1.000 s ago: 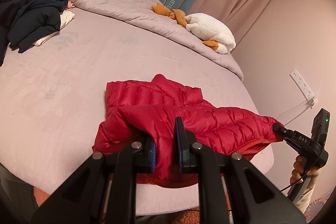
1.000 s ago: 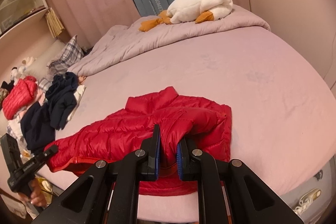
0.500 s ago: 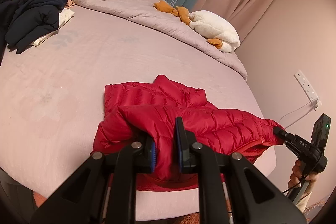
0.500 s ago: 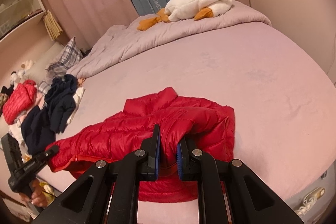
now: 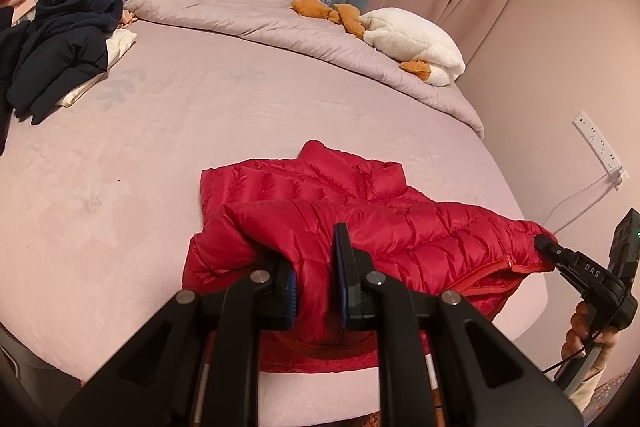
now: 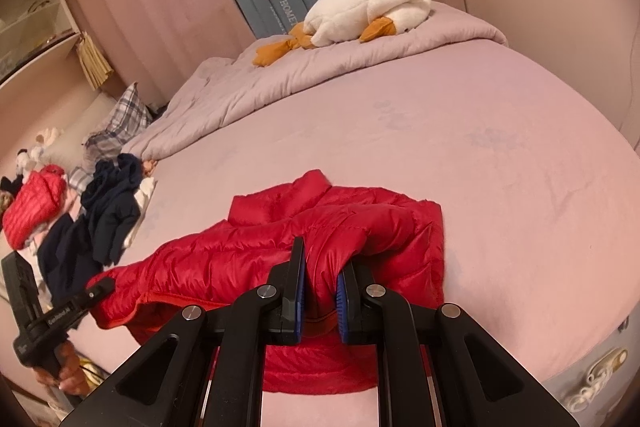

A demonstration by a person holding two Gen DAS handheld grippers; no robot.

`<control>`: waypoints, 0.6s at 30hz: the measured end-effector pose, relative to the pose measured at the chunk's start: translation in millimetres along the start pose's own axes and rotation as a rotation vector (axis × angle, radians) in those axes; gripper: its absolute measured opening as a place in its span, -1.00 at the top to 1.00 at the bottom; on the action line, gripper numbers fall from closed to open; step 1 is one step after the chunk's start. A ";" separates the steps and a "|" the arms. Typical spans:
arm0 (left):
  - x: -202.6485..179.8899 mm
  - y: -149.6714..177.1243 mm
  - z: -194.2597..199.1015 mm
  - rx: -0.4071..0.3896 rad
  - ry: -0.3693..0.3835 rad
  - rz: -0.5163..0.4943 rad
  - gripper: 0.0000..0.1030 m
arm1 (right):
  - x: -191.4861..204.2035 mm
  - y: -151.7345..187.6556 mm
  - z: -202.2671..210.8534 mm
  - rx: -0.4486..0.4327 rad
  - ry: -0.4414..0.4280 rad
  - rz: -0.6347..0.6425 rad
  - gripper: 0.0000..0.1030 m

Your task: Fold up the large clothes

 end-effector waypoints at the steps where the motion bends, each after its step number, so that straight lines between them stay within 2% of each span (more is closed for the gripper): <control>1: 0.1 -0.2 -1.0 0.002 -0.002 -0.003 0.71 | 0.3 -0.3 -1.1 -0.002 0.002 0.001 0.74; 13: 3.4 -7.4 -5.9 -0.001 -0.001 -0.005 0.71 | 0.0 -3.4 -6.9 -0.032 0.010 0.019 0.74; 18: 7.6 -11.4 0.2 -0.026 0.059 0.021 0.71 | 1.4 -3.6 -4.6 -0.052 0.013 0.033 0.74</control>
Point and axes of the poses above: each gripper's, at about its wrist camera, not at the fingertips, and z roughly against the way its jaws point, x to its left, y to its underside, the point moved 8 cm from there along -z, roughly the way its jaws point, and after that the axes turned 8 degrees about -z, right-handed, at the moved point
